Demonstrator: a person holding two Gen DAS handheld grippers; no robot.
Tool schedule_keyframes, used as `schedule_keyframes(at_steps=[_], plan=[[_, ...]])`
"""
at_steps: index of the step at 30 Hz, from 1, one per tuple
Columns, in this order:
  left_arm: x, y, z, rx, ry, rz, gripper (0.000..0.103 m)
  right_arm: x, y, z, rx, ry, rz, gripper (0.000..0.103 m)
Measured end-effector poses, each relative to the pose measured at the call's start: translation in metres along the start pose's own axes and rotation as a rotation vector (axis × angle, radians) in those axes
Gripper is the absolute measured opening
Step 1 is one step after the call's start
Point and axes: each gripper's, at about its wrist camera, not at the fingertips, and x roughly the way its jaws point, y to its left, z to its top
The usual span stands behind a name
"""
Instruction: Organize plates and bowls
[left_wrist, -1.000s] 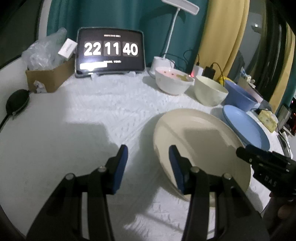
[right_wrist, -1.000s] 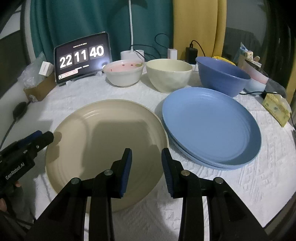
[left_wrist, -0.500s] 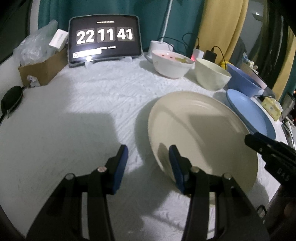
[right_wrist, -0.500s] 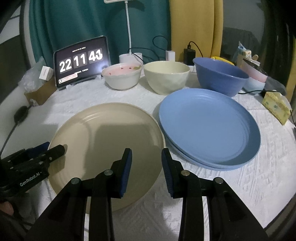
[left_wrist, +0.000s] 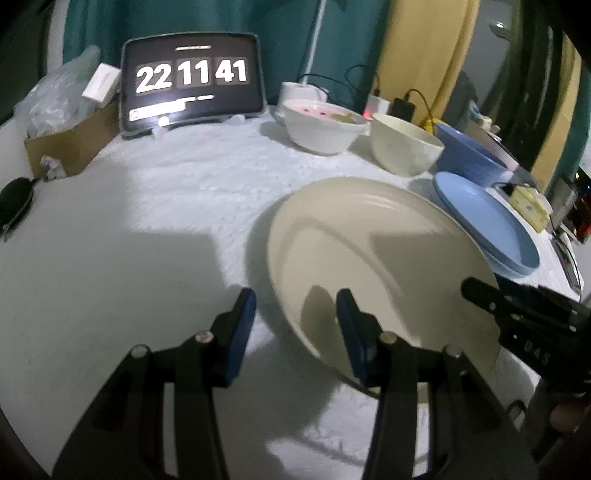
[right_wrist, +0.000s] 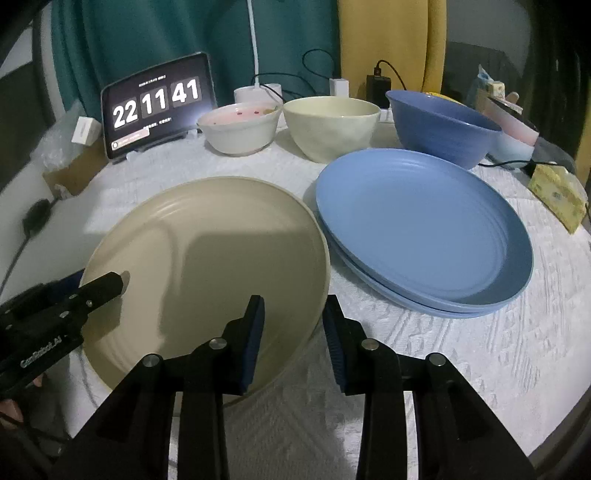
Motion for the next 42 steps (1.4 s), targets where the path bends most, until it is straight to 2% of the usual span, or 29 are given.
schedule_keyframes(at_steps=[1,2,21,42], plan=[[0.0,-0.001,0.0,0.007,-0.001,-0.003,0.045,-0.001,0.0,0.0,-0.004,-0.004,0.004,0.03],[-0.001,-0.003,0.0,0.016,-0.004,-0.007,0.044,-0.001,0.0,0.0,-0.008,-0.007,0.004,0.023],[-0.027,-0.019,0.003,0.035,-0.073,0.001,0.042,-0.032,-0.005,0.006,-0.016,-0.094,-0.007,0.022],[-0.034,-0.063,0.018,0.108,-0.115,-0.004,0.042,-0.055,-0.043,0.013,0.056,-0.162,-0.009,0.023]])
